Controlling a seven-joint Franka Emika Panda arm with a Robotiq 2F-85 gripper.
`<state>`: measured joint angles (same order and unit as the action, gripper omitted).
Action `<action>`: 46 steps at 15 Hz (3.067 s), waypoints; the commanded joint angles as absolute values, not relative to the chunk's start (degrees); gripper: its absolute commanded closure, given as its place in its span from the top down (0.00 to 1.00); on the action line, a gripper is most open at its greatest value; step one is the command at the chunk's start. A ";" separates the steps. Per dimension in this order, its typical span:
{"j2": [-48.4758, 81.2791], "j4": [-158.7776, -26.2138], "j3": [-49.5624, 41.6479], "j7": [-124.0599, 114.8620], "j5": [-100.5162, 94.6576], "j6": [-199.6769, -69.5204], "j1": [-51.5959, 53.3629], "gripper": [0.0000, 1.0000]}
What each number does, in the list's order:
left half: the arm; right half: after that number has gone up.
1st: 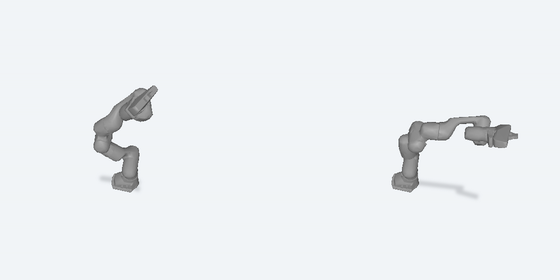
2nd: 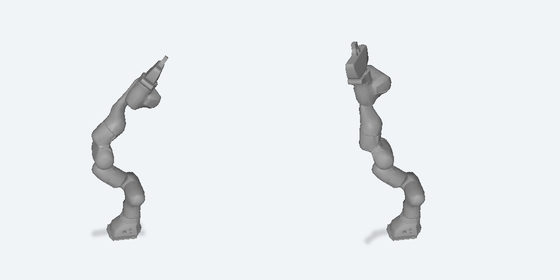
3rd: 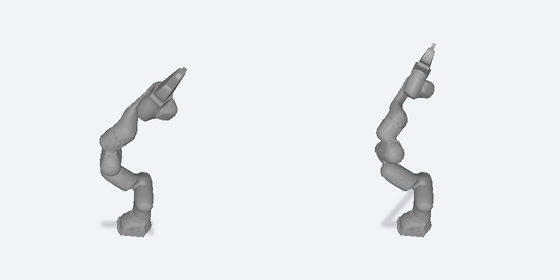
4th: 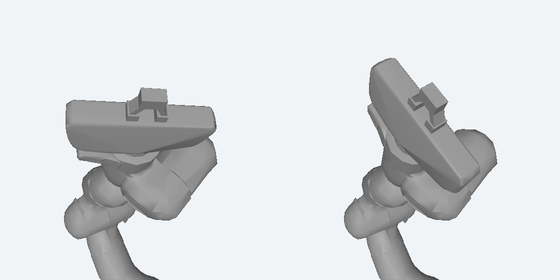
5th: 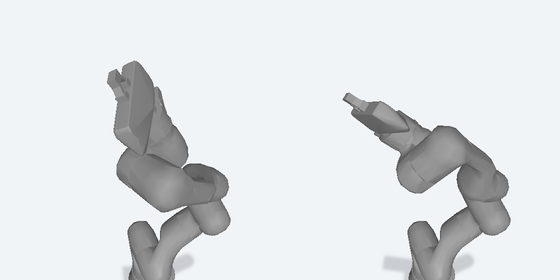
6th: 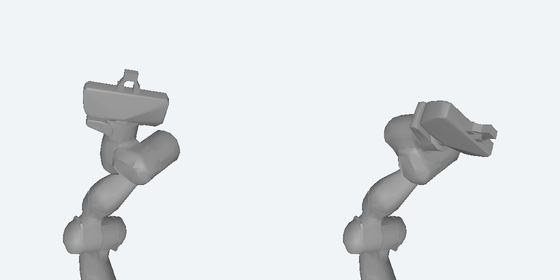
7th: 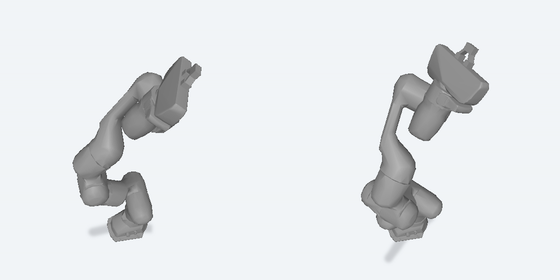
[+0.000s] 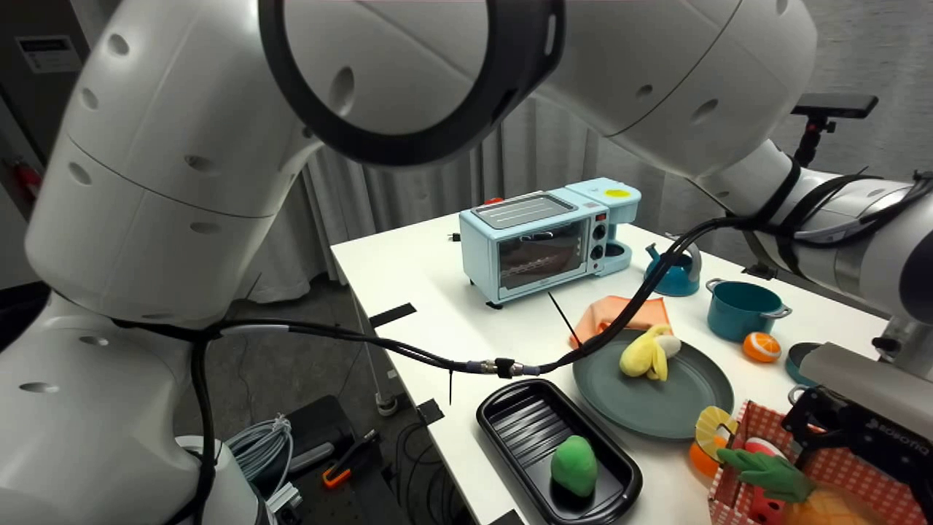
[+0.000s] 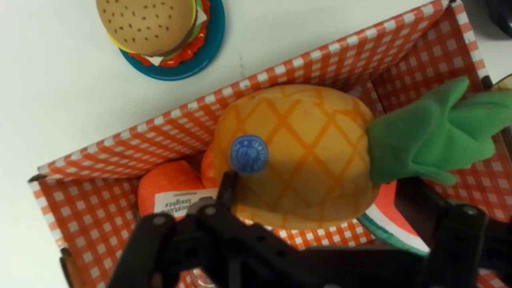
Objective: Take the stuffed fruits from the basket and the tray and put them on the plate
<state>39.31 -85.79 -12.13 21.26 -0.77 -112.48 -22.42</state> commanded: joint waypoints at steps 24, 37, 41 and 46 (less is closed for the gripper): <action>27.44 -81.60 -4.05 21.81 0.39 -126.34 -18.79 0.02; 25.62 -93.01 2.30 28.26 3.34 -130.11 -13.38 0.02; 25.48 -96.03 1.90 29.66 2.61 -129.77 -13.33 0.02; 24.86 -98.97 1.83 31.36 3.00 -128.79 -13.80 0.02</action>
<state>27.43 -95.72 2.09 29.13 2.58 -129.46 -13.49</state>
